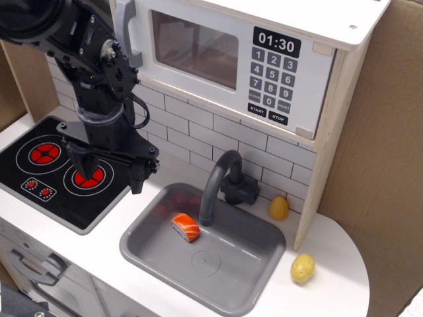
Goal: Open microwave
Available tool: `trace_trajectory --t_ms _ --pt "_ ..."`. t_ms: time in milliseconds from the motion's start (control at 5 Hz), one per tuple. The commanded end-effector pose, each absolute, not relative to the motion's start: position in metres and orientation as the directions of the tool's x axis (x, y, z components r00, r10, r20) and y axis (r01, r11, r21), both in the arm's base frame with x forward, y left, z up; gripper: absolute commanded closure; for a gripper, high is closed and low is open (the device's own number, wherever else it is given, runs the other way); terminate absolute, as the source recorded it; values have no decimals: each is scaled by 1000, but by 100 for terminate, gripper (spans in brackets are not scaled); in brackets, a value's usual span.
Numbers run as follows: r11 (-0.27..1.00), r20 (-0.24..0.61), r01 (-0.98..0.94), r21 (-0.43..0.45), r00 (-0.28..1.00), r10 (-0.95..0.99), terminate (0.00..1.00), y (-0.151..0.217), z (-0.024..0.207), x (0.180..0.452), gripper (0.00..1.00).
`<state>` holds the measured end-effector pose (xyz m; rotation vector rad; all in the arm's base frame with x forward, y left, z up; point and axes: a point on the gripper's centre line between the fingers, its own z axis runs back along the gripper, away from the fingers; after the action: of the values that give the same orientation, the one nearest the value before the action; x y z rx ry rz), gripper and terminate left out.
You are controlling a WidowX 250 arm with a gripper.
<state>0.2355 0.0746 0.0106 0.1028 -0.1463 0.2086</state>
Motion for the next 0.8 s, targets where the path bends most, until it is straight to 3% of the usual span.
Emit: trace_trajectory --t_ms 0,400,600 --pt "973 155 -213 86 968 199 0 75 11 235 0" --pt "981 153 -194 -13 969 194 0 114 66 303 0" --pt "986 215 -168 -14 962 167 0 119 80 326 0"
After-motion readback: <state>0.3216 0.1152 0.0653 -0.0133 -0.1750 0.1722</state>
